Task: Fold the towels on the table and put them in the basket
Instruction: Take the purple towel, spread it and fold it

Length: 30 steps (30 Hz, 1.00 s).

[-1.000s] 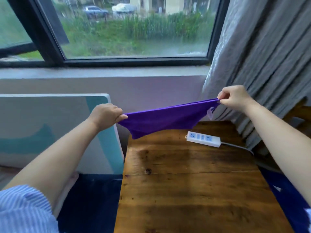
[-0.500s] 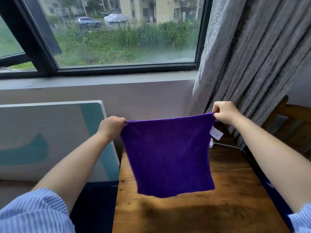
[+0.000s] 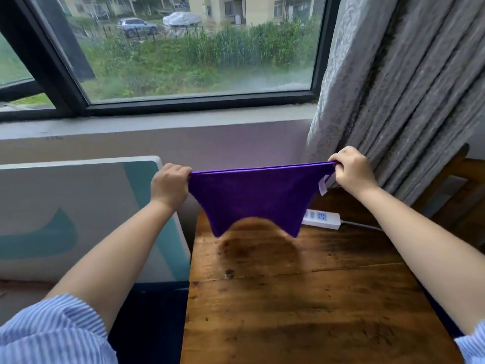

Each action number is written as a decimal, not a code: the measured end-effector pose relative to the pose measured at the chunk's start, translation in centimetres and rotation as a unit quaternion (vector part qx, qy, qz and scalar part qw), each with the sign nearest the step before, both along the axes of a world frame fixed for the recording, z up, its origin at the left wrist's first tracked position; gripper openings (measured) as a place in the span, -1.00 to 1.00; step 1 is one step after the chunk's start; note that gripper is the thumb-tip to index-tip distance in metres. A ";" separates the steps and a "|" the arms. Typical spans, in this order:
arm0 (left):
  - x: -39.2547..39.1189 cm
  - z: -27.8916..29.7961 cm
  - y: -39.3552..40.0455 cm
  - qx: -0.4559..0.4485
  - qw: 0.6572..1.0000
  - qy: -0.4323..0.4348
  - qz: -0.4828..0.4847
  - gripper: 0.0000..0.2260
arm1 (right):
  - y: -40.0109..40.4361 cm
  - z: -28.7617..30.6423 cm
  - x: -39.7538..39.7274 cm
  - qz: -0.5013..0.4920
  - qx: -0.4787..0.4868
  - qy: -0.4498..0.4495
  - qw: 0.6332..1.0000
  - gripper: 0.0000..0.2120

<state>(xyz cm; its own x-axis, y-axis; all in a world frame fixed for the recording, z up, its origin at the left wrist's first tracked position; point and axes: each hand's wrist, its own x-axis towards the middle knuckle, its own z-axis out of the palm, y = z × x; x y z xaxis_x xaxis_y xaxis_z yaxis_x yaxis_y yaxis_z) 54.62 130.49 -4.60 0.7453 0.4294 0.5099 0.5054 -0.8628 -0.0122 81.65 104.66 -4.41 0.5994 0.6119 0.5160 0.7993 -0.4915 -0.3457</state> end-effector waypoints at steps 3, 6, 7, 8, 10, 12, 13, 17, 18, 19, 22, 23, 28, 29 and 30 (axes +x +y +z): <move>-2.1 -2.6 0.0 -0.014 0.996 0.019 -0.081 -0.79 | -1.3 -2.2 -1.4 0.066 -0.017 -0.004 0.998 -0.66; -5.0 -7.2 -0.8 -0.038 0.986 0.102 -0.125 -0.78 | -3.5 -6.9 -3.5 0.140 -0.087 0.022 0.986 -0.66; -6.0 -8.7 -1.3 -0.048 0.980 0.134 -0.141 -0.81 | -4.3 -8.4 -4.2 0.156 -0.106 0.030 0.982 -0.68; -6.7 -10.2 -1.9 -0.065 0.971 0.169 -0.155 -0.87 | -5.1 -9.8 -4.8 0.171 -0.127 0.040 0.976 -0.70; -8.2 -13.3 -3.2 -0.132 0.949 0.235 -0.161 -0.92 | -6.7 -12.7 -6.5 0.192 -0.173 0.072 0.963 -0.81; -9.4 -15.6 -5.5 -0.206 0.919 0.310 -0.128 -0.93 | -8.4 -15.6 -8.0 0.210 -0.230 0.117 0.943 -0.87; -9.8 -16.5 -6.5 -0.218 0.901 0.358 -0.112 -0.90 | -9.2 -17.1 -8.7 0.215 -0.263 0.139 0.930 -0.85; -11.5 -20.1 -11.0 -0.195 0.818 0.531 -0.100 -0.81 | -12.3 -22.6 -12.2 0.182 -0.435 0.211 0.856 -0.85; -12.0 -21.1 -11.9 -0.193 0.804 0.552 -0.105 -0.80 | -13.1 -23.7 -13.0 0.177 -0.457 0.224 0.842 -0.79; -12.3 -21.8 -12.6 -0.190 0.793 0.569 -0.107 -0.79 | -13.7 -24.4 -13.8 0.169 -0.476 0.238 0.830 -0.72; -13.6 -23.5 -14.5 -0.187 0.773 0.598 -0.100 -0.76 | -14.9 -25.6 -16.0 0.150 -0.522 0.246 0.803 -0.80; -13.9 -24.0 -15.0 -0.187 0.764 0.610 -0.095 -0.74 | -15.1 -25.8 -16.5 0.137 -0.541 0.237 0.795 -0.84; -14.3 -25.2 -16.3 -0.196 0.740 0.640 -0.056 -0.70 | -13.6 -24.6 -17.3 0.118 -0.649 0.196 0.725 -0.77; -14.0 -25.0 -16.3 -0.200 0.739 0.641 -0.053 -0.70 | -13.0 -24.5 -17.2 0.118 -0.669 0.189 0.709 -0.71; -13.6 -24.9 -16.3 -0.205 0.733 0.647 -0.052 -0.70 | -12.4 -24.4 -17.0 0.116 -0.681 0.191 0.697 -0.66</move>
<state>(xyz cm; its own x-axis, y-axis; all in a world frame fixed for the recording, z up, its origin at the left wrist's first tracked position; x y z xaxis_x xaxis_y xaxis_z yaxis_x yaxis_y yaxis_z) 41.03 114.23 -29.50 0.5304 0.2558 -0.8082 0.2316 -0.9608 -0.1522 64.69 92.28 -28.76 0.3370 0.4817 -0.8089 0.8895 -0.4445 0.1059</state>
